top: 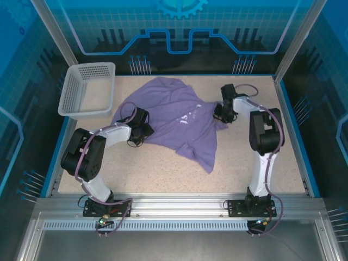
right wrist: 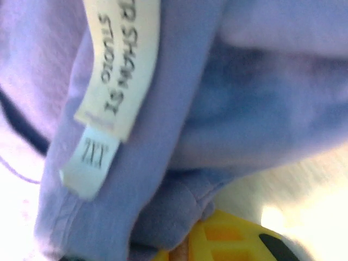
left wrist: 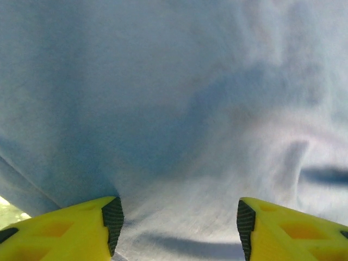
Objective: Fold and stack the t-shirts
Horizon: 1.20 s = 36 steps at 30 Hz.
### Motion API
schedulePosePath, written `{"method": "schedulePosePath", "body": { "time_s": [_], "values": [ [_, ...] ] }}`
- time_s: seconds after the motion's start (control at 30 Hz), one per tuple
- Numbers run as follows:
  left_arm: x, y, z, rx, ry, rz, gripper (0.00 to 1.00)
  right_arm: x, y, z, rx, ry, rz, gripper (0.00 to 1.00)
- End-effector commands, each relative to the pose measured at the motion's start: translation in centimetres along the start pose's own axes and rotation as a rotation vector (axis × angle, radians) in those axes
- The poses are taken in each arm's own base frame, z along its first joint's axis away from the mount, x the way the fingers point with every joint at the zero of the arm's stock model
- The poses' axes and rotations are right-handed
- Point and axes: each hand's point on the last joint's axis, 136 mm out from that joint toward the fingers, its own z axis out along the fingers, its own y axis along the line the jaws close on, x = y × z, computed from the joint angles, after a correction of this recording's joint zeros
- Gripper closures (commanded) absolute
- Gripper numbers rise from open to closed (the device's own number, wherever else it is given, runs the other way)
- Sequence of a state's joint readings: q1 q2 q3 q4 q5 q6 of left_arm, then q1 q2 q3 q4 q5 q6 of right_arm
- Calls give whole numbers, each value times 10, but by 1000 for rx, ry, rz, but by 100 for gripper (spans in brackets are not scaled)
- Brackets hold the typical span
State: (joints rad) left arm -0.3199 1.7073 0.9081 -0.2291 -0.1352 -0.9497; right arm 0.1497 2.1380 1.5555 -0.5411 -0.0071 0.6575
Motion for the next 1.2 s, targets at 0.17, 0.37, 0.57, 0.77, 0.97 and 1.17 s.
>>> {"method": "schedulePosePath", "body": {
  "time_s": [0.17, 0.37, 0.57, 0.77, 0.97, 1.17],
  "values": [
    [79, 31, -3, -59, 97, -50, 39, -87, 80, 35, -85, -110, -269, 81],
    [68, 24, -36, -32, 11, -47, 21, -115, 98, -27, -105, -190, -255, 35],
    [19, 33, -83, 0, -43, -75, 14, -89, 93, -145, -177, -275, -207, 26],
    [7, 97, -114, -61, -113, -197, 12, 27, 11, -143, -221, -127, 42, 29],
    [23, 152, -104, -93, -19, -362, 14, 123, -60, -101, -205, 67, 184, 37],
    [20, 174, -105, -133, -33, -416, 14, 128, -79, -77, -191, 124, 245, 40]
  ]
}}
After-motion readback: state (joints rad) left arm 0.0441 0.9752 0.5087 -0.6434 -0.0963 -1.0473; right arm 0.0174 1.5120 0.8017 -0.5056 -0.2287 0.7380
